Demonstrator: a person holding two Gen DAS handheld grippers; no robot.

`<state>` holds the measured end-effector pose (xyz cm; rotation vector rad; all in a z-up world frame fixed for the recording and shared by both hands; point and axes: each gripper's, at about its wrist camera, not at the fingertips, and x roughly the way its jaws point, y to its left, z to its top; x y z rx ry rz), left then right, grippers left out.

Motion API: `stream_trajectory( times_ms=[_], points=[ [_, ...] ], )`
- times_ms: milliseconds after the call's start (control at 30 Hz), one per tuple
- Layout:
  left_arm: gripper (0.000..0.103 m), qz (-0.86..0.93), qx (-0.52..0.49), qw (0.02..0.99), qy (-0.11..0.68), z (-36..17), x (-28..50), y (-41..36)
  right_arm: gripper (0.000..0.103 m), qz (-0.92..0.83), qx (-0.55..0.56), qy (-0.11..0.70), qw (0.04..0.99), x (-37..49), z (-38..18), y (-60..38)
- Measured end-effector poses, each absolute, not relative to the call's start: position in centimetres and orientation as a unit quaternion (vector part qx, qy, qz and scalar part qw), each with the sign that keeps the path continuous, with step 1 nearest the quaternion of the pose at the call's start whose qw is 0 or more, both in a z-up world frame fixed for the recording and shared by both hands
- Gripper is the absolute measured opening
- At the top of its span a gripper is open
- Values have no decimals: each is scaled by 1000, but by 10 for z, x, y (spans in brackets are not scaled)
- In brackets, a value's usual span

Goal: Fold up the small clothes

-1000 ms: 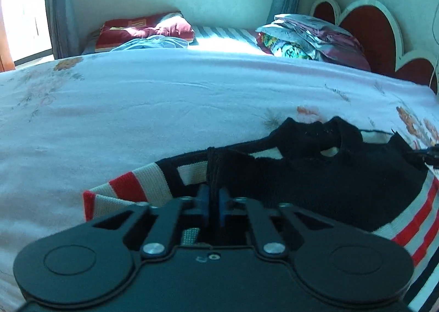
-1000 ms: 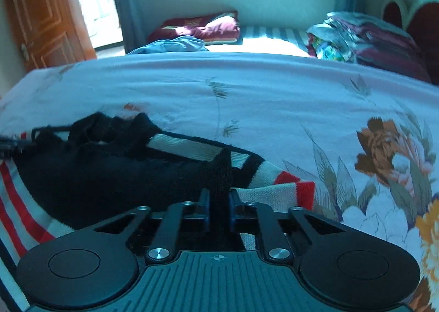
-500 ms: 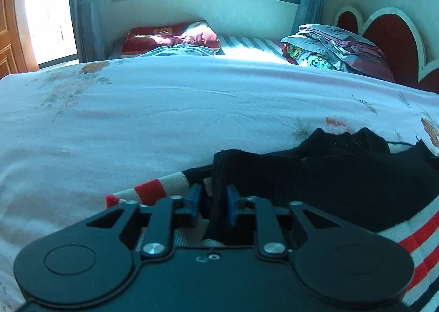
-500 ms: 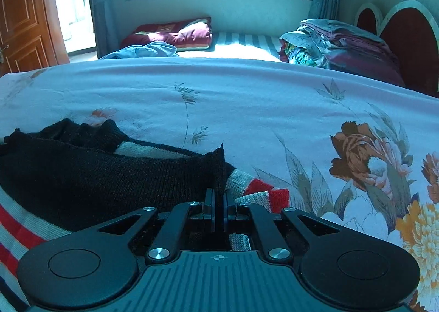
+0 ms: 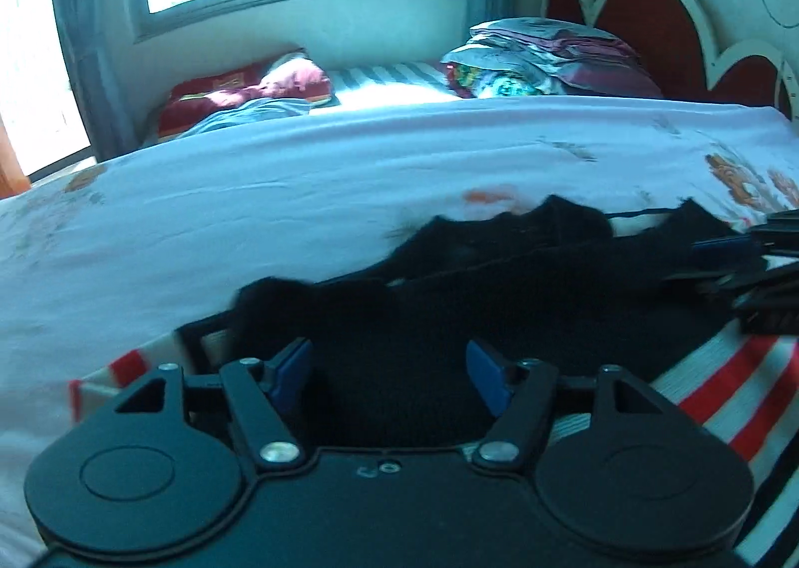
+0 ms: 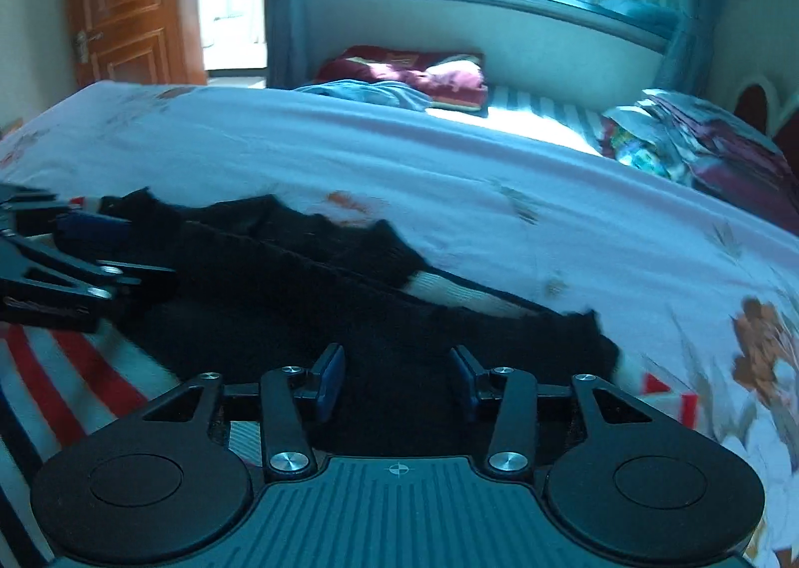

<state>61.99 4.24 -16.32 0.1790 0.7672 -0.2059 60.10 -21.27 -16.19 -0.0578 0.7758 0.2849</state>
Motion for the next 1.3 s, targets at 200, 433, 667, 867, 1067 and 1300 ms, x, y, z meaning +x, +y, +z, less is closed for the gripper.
stream_trajectory(
  times_ms=[200, 433, 667, 867, 1067, 1300],
  points=[
    [54, -88, 84, 919, 375, -157, 618, 70, 44, 75, -22, 376, 923, 596, -160, -261],
    [60, -153, 49, 919, 359, -140, 584, 10, 45, 164, -32, 361, 918, 559, -141, -191],
    [60, -128, 52, 915, 379, -159, 564, 33, 45, 131, -48, 373, 917, 538, -161, -203],
    [52, -101, 75, 916, 381, -148, 550, 44, 45, 81, -20, 389, 918, 526, -155, -231],
    [54, -157, 63, 910, 379, -150, 524, -6, 45, 159, -37, 377, 912, 496, -144, -173],
    [53, -153, 81, 913, 369, -139, 498, -7, 45, 170, -21, 376, 911, 476, -134, -171]
  ],
)
